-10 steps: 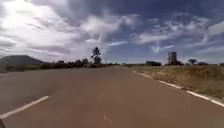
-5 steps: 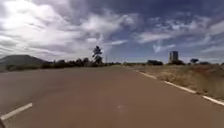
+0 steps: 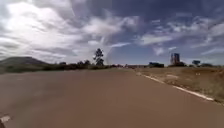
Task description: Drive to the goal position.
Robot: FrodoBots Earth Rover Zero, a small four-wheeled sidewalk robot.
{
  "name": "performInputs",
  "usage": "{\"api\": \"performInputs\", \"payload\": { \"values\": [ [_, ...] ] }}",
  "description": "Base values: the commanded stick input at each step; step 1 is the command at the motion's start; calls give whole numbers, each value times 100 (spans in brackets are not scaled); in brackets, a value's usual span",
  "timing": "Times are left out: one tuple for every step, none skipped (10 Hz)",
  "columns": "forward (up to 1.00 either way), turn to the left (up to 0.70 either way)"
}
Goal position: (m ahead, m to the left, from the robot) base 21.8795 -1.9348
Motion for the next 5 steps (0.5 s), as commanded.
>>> {"api": "performInputs", "payload": {
  "values": [
    [100, -4],
    [100, -14],
    [100, -24],
    [100, 0],
    [100, 0]
  ]
}}
